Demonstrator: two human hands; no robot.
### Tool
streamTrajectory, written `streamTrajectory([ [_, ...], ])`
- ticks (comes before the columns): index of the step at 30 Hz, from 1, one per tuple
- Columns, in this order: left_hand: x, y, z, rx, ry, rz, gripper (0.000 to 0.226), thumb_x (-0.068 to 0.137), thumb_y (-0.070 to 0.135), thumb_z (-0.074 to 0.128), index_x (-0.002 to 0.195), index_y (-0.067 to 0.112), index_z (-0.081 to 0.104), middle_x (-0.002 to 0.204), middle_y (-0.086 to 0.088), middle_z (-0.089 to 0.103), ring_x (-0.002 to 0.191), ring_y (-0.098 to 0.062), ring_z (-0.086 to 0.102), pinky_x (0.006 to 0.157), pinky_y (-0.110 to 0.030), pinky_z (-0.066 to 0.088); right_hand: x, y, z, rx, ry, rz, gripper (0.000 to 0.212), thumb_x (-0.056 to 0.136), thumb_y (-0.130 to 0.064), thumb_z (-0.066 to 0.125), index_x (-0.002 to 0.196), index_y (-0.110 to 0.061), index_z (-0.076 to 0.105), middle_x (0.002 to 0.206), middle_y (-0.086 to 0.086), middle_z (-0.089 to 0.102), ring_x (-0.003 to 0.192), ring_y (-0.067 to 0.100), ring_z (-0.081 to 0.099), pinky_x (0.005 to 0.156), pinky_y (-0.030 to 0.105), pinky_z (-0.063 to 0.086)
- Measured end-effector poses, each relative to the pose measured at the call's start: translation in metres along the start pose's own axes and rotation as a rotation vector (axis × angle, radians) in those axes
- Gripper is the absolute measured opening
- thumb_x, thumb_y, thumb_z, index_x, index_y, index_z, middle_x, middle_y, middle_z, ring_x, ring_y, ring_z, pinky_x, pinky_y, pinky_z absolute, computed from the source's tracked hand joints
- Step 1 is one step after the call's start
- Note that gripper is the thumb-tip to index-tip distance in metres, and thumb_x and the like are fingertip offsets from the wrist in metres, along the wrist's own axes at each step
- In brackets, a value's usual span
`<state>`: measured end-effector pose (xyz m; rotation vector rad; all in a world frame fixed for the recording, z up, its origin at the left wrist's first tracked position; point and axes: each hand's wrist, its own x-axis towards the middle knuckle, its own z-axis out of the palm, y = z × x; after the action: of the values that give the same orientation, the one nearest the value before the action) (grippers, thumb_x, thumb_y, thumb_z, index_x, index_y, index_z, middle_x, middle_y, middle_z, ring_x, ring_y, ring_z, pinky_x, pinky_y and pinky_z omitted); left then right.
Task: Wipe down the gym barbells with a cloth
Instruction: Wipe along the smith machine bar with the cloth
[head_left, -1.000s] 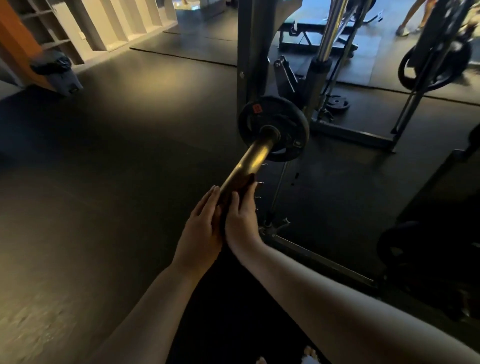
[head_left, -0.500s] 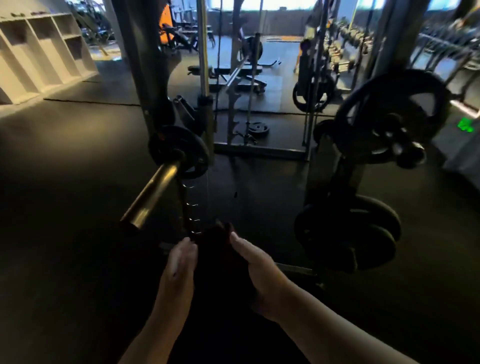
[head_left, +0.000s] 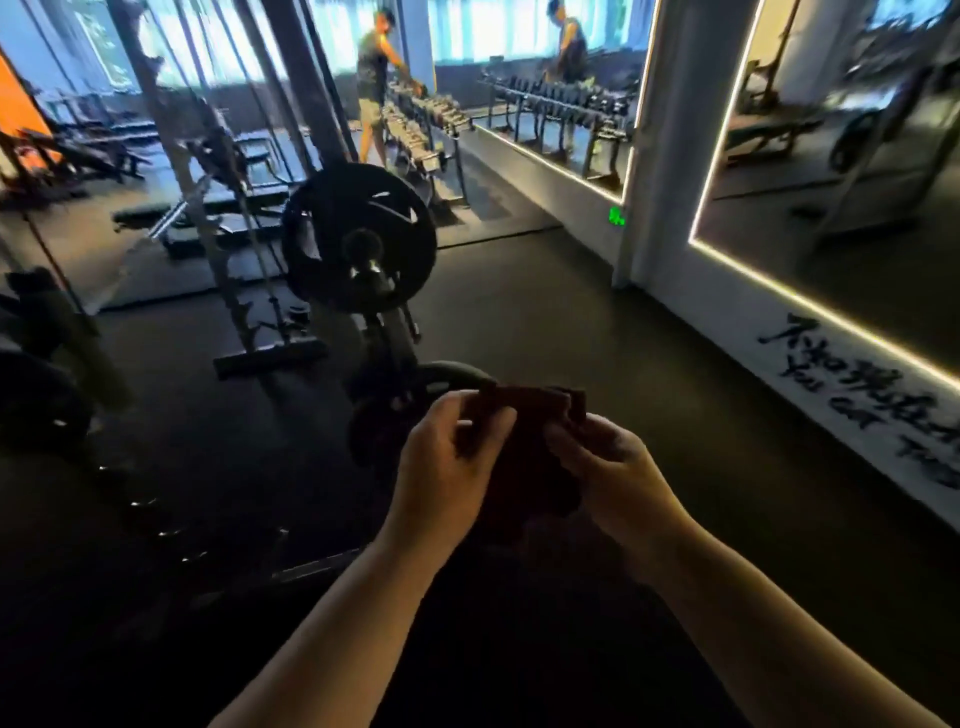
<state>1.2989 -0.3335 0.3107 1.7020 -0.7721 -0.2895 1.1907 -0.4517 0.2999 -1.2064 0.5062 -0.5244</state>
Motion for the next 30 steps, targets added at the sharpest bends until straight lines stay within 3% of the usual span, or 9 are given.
streamTrajectory([
  [4, 0.010, 0.025, 0.071, -0.105, -0.195, -0.240, 0.040, 0.095, 0.054, 0.054, 0.109, 0.018, 0.065, 0.094, -0.006, 0.075, 0.084, -0.015, 0.075, 0.077, -0.038, 0.064, -0.007, -0.026, -0.060, 0.188, 0.091, 0.123, 0.023, 0.101, -0.025, 0.058, 0.117, -0.011, 0.067, 0.104, 0.016, 0.077, 0.094, 0.031, 0.076, 0.078, 0.048, 0.062],
  [8, 0.041, 0.035, 0.122, -0.227, -0.203, -0.254, 0.022, 0.101, 0.034, 0.060, 0.110, 0.015, 0.067, 0.094, -0.007, 0.076, 0.087, -0.021, 0.076, 0.078, -0.049, 0.064, 0.014, -0.040, -0.111, 0.157, 0.196, 0.127, 0.039, 0.098, -0.025, 0.066, 0.131, -0.015, 0.050, 0.102, 0.013, 0.077, 0.088, 0.029, 0.077, 0.069, 0.046, 0.063],
  [11, 0.079, 0.036, 0.155, -0.355, -0.248, -0.342, 0.018, 0.099, 0.030, 0.064, 0.108, 0.015, 0.067, 0.096, -0.013, 0.075, 0.093, -0.033, 0.074, 0.080, -0.062, 0.060, 0.047, -0.047, -0.144, 0.175, 0.181, 0.097, 0.052, 0.095, -0.030, 0.070, 0.136, -0.038, 0.040, 0.100, 0.012, 0.078, 0.092, 0.033, 0.076, 0.078, 0.057, 0.062],
  [12, 0.094, 0.034, 0.165, -0.377, -0.277, -0.353, 0.016, 0.098, 0.029, 0.066, 0.107, 0.016, 0.067, 0.099, -0.014, 0.075, 0.096, -0.035, 0.074, 0.081, -0.063, 0.059, 0.062, -0.050, -0.154, 0.150, 0.175, 0.083, 0.050, 0.094, -0.031, 0.070, 0.136, -0.037, 0.043, 0.101, 0.012, 0.078, 0.093, 0.034, 0.076, 0.081, 0.061, 0.060],
  [15, 0.143, 0.026, 0.195, -0.364, -0.360, -0.318, 0.017, 0.095, 0.021, 0.069, 0.110, 0.016, 0.064, 0.104, -0.015, 0.074, 0.097, -0.032, 0.074, 0.082, -0.056, 0.061, 0.115, -0.063, -0.179, -0.007, 0.200, 0.045, 0.036, 0.094, -0.033, 0.070, 0.126, -0.019, 0.058, 0.100, 0.011, 0.077, 0.091, 0.027, 0.077, 0.080, 0.052, 0.063],
  [19, 0.216, 0.019, 0.225, -0.262, -0.360, -0.241, 0.032, 0.089, 0.006, 0.074, 0.115, 0.015, 0.060, 0.105, -0.011, 0.073, 0.092, -0.021, 0.075, 0.074, -0.036, 0.063, 0.189, -0.088, -0.207, -0.040, 0.214, -0.024, 0.021, 0.099, -0.028, 0.062, 0.116, -0.016, 0.060, 0.094, 0.006, 0.075, 0.080, 0.016, 0.076, 0.065, 0.033, 0.063],
  [24, 0.298, 0.013, 0.262, -0.247, -0.358, -0.232, 0.018, 0.095, 0.019, 0.069, 0.112, 0.023, 0.065, 0.101, -0.004, 0.075, 0.092, -0.017, 0.075, 0.076, -0.035, 0.063, 0.278, -0.104, -0.237, -0.169, 0.256, -0.063, 0.012, 0.103, -0.028, 0.057, 0.113, -0.022, 0.055, 0.107, 0.013, 0.069, 0.088, 0.023, 0.075, 0.066, 0.037, 0.063],
  [27, 0.343, 0.002, 0.288, -0.209, -0.280, -0.180, 0.013, 0.100, 0.028, 0.063, 0.113, 0.027, 0.060, 0.103, -0.004, 0.073, 0.089, -0.015, 0.075, 0.066, -0.028, 0.061, 0.333, -0.103, -0.251, -0.188, 0.265, 0.029, 0.026, 0.102, -0.030, 0.059, 0.123, -0.022, 0.046, 0.117, 0.013, 0.064, 0.092, 0.027, 0.074, 0.068, 0.038, 0.064],
  [30, 0.389, -0.014, 0.312, -0.168, -0.163, -0.155, 0.019, 0.098, 0.026, 0.064, 0.115, 0.029, 0.056, 0.104, -0.003, 0.071, 0.088, -0.013, 0.074, 0.064, -0.029, 0.061, 0.388, -0.095, -0.265, -0.246, 0.205, 0.097, 0.047, 0.098, -0.042, 0.063, 0.133, -0.036, 0.034, 0.135, 0.008, 0.054, 0.109, 0.024, 0.067, 0.076, 0.035, 0.063],
])
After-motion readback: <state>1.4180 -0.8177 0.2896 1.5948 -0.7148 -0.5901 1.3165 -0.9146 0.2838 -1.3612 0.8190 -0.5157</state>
